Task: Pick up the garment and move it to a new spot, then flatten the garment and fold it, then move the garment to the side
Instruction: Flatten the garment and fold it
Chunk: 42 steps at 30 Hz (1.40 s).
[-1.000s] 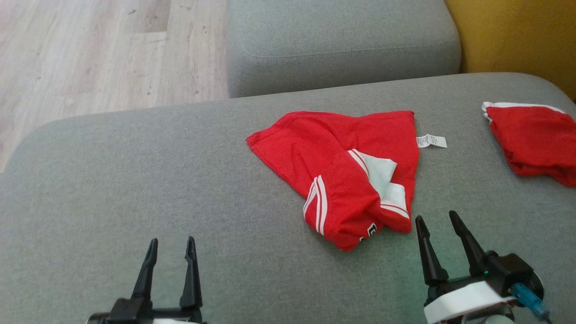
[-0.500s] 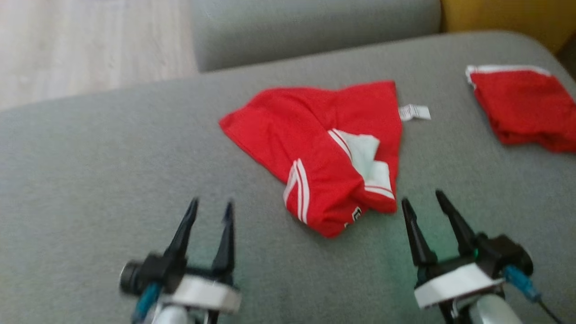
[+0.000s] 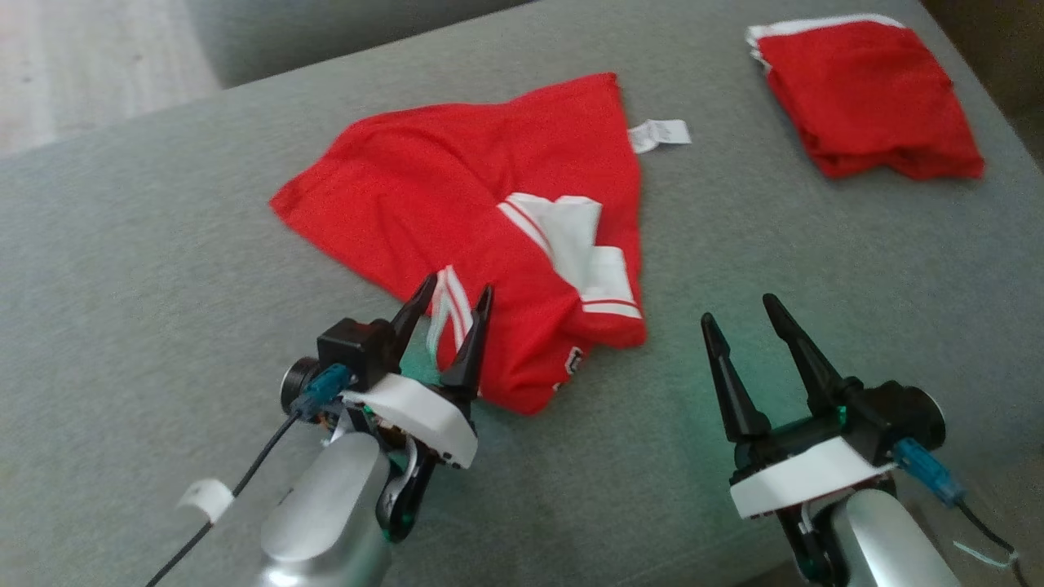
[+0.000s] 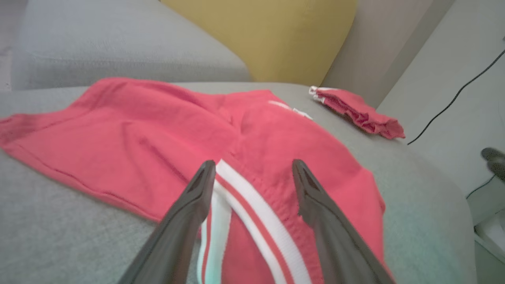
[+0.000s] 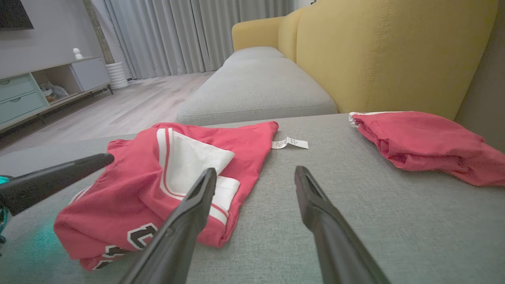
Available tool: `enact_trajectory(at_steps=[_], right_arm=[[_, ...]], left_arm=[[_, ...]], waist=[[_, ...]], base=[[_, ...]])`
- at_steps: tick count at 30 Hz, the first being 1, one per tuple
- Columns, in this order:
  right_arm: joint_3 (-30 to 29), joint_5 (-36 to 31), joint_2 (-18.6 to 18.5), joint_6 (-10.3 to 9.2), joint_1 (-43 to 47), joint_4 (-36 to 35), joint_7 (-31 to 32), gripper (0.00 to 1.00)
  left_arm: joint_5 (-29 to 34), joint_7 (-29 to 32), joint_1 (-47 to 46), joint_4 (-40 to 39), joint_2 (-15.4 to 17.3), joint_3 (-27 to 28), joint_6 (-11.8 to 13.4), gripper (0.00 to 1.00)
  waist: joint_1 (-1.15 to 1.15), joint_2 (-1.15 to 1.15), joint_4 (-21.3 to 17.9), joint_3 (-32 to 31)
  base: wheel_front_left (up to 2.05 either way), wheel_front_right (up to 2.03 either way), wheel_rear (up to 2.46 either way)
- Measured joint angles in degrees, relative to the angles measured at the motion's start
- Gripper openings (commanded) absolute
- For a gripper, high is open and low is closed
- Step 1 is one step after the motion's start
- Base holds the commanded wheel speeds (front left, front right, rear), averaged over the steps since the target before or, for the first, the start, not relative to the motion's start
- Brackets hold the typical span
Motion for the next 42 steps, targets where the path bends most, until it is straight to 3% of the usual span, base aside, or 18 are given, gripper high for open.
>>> enact_trajectory(at_steps=[8, 17, 19, 20, 30, 37, 42], right_arm=[[0.25, 0.31, -0.03, 0.0, -0.09, 0.08, 0.0, 1.0], [0.53, 0.52, -0.01, 0.0, -0.09, 0.15, 0.0, 1.0], [0.6, 0.53, 0.01, 0.0, -0.09, 0.18, 0.0, 1.0], [0.67, 0.54, 0.02, 0.0, -0.09, 0.18, 0.0, 1.0], [0.83, 0.6, 0.13, 0.0, -0.04, 0.36, 0.0, 1.0], [2.3, 1.04, 0.66, 0.0, -0.09, 0.51, 0.0, 1.0], [2.21, 1.27, 0.88, 0.0, -0.08, 0.51, 0.0, 1.0]], left_arm=[[1.52, 0.24, -1.65, 8.76, 0.03, -0.31, 4.97, 1.0], [0.18, 0.24, -3.1, 10.87, 0.01, -3.18, 1.87, 0.98], [0.14, -0.51, -3.16, 10.83, 0.02, -4.03, 1.22, 0.4], [0.14, -0.96, -3.22, 10.76, 0.03, -4.55, 0.92, 0.0], [-4.39, -3.88, -10.97, 2.7, 0.04, -13.47, -0.9, 0.0], [-8.1, -3.76, -31.96, -0.8, -0.05, -15.24, -1.04, 0.0], [-9.47, -3.76, -46.94, -0.24, -0.63, -10.76, -1.1, 0.0]], waist=[[-0.01, 0.0, -3.14, 0.42], [-0.01, 0.0, -3.83, 0.06], [-0.01, 0.0, -3.99, -0.07], [-0.01, 0.0, -4.08, -0.16], [-0.01, 0.0, -4.85, -2.04], [-0.01, 0.0, -6.81, -2.37], [-0.01, 0.0, -7.27, -2.88]], base=[[0.0, 0.0, 0.0], [0.0, 0.0, 0.0], [0.0, 0.0, 0.0], [0.0, 0.0, 0.0], [0.0, 0.0, 0.0], [0.0, 0.0, 0.0], [0.0, 0.0, 0.0]])
